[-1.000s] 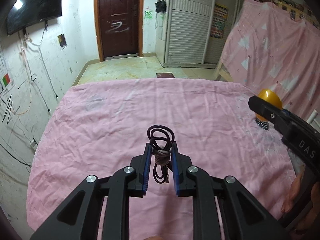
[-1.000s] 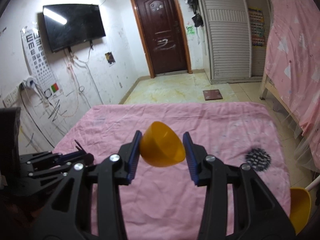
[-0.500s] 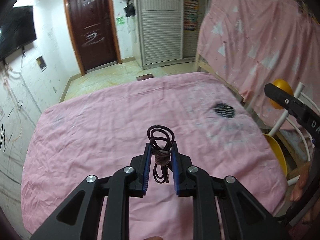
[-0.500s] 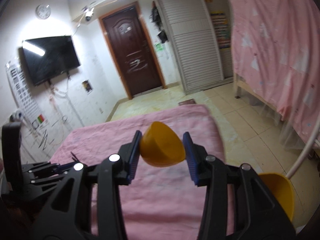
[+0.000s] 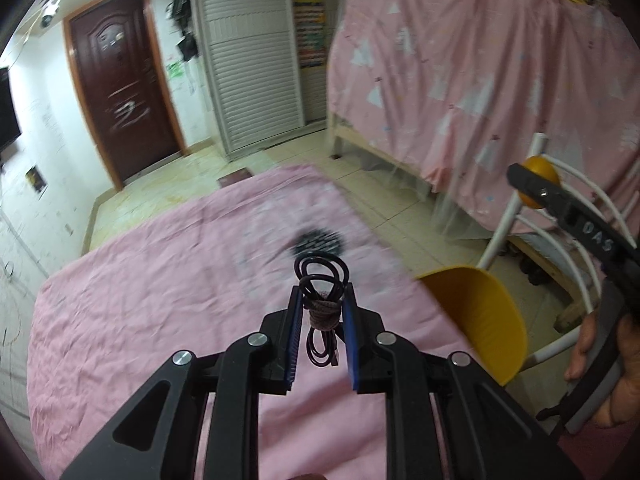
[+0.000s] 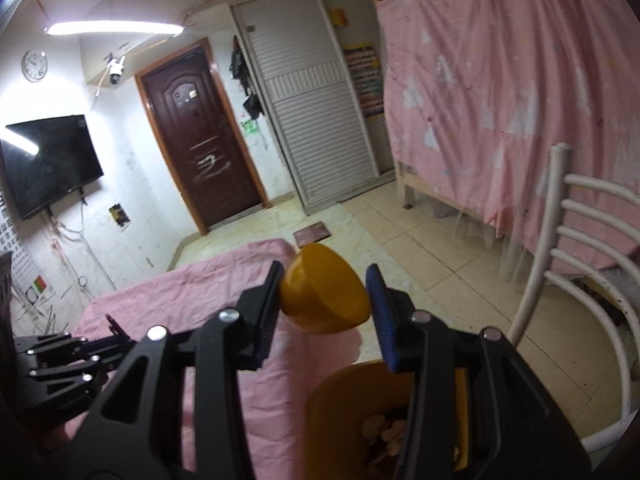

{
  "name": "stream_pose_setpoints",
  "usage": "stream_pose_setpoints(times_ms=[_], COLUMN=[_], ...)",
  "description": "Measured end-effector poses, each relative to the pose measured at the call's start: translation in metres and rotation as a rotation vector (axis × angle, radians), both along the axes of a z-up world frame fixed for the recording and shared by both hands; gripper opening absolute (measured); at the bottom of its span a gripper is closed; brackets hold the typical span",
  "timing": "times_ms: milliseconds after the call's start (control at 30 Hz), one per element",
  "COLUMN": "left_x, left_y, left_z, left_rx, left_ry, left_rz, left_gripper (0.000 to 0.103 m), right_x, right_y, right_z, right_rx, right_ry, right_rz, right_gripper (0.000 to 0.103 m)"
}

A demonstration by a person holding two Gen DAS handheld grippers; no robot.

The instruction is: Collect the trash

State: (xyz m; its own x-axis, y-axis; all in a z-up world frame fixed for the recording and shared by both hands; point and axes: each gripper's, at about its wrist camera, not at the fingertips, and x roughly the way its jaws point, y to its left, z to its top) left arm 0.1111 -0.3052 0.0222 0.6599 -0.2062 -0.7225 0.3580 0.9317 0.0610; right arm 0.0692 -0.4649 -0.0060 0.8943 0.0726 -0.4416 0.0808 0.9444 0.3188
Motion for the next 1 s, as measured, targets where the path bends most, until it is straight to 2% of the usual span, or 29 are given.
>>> stream_pose_setpoints(times_ms=[333,433,600,767,833,867,900,967,1000], left_x=[-0.004,-0.004,0.002,0.011,0.015,0.016,0.017,0.017,0.017], left_y=[-0.057,-0.068,-0.086,-0.096,-0.098,-0.098,-0.099,-0.097,-0.096], left_z=[-0.003,-0.004,-0.004,-0.004,-0.006,-0.007,-0.007,-0.008,-0.008], left_rx=[-0.015,-0.022,-0.076,-0.207,-0.247,-0.259,-0.264,-0.278,-0.274], left_ry=[0.026,0.033,0.061,0.093,0.106,0.109,0.109,0.104,0.095], left_rz=[-0.099,-0.116,-0.154,-0.191,-0.197,-0.198,-0.199,-0.196,-0.185], left_gripper=[0.012,0.012,0.012,0.012,0.017,0.027,0.042,0.060,0.064], right_x=[-0.009,-0.010,-0.018,-0.031,-0.034,-0.036,-0.036,-0.037,-0.036], right_y=[-0.034,-0.040,-0.051,-0.074,-0.079,-0.082,-0.084,-0.082,-0.081], right_z=[-0.005,-0.008,-0.007,-0.008,-0.009,-0.010,-0.009,-0.008,-0.008], right_rx=[0.031,0.043,0.061,0.133,0.169,0.191,0.198,0.199,0.195], right_ry=[-0.002,0.015,-0.007,-0.052,-0.068,-0.081,-0.085,-0.087,-0.086], right_rz=[-0.034,-0.047,-0.101,-0.184,-0.196,-0.198,-0.197,-0.195,-0.191], right_gripper=[0.041,0.074,0.076,0.076,0.082,0.083,0.083,0.085,0.086])
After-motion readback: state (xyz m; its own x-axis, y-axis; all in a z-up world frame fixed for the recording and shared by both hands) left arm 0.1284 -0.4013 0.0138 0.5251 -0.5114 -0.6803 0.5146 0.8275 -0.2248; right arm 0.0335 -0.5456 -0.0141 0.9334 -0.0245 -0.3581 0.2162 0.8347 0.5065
